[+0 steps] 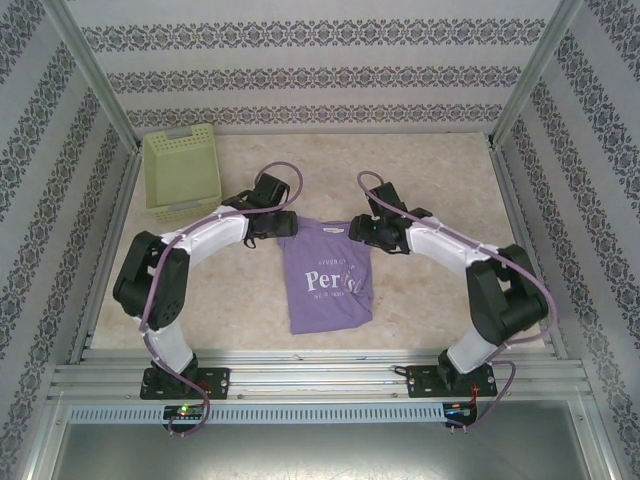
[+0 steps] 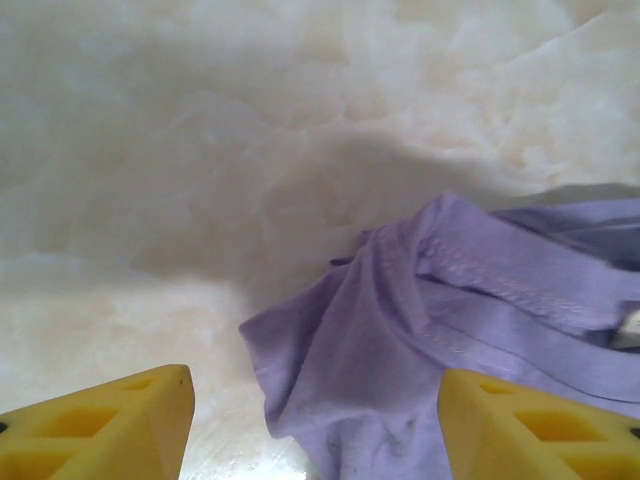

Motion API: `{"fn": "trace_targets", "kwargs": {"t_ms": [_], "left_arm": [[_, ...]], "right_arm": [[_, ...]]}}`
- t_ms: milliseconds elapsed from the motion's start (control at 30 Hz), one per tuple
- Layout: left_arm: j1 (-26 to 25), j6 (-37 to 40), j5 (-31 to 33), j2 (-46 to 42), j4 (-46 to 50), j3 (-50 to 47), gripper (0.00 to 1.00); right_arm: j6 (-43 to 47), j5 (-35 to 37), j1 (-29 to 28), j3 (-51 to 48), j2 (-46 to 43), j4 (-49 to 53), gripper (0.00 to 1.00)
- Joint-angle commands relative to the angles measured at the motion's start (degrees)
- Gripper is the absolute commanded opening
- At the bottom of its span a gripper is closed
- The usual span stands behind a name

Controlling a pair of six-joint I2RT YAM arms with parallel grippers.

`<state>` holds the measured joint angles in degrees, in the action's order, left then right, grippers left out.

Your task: Fold the inside-out t-shirt

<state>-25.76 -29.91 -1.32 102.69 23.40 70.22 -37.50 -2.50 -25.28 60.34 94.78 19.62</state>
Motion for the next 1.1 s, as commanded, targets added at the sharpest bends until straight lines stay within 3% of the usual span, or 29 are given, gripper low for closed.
{"fn": "trace_targets", "kwargs": {"t_ms": [0, 167, 300, 500, 667, 900, 1067], "left_arm": [[0.22, -1.64, -0.65, 2.7, 0.57, 1.44, 0.64], [0.2, -1.81, -2.3, 5.13, 0.64, 3.26, 0.61], [0.23, -2.08, -4.19, 5.97, -0.8, 3.7, 0.47], [0.27, -2.93, -12.05, 3.78, -9.05, 0.64, 0.2], [0.27, -4.44, -19.12, -1.2, -19.32, -5.52, 0.0], [2.31, -10.4, -23.36, -11.23, -39.48, -19.66, 0.0], [4.34, -11.58, -21.95, -7.56, -38.35, -20.35, 0.0]], "right_arm": [[2.08, 2.57, -0.03, 4.18, 3.64, 3.48, 0.56], [3.32, 5.78, -0.12, 7.41, 7.57, 5.78, 0.58], [3.39, 3.45, -0.24, 8.36, 9.65, 5.31, 0.54], [4.51, 2.09, -1.24, 8.84, 7.97, 4.15, 0.17], [5.75, 0.83, -1.2, 8.86, 3.77, 3.71, 0.0], [6.59, -6.48, 0.39, 8.13, -2.28, -0.11, 0.0], [8.29, -7.13, 0.99, 10.84, 0.24, -0.26, 0.0]]}}
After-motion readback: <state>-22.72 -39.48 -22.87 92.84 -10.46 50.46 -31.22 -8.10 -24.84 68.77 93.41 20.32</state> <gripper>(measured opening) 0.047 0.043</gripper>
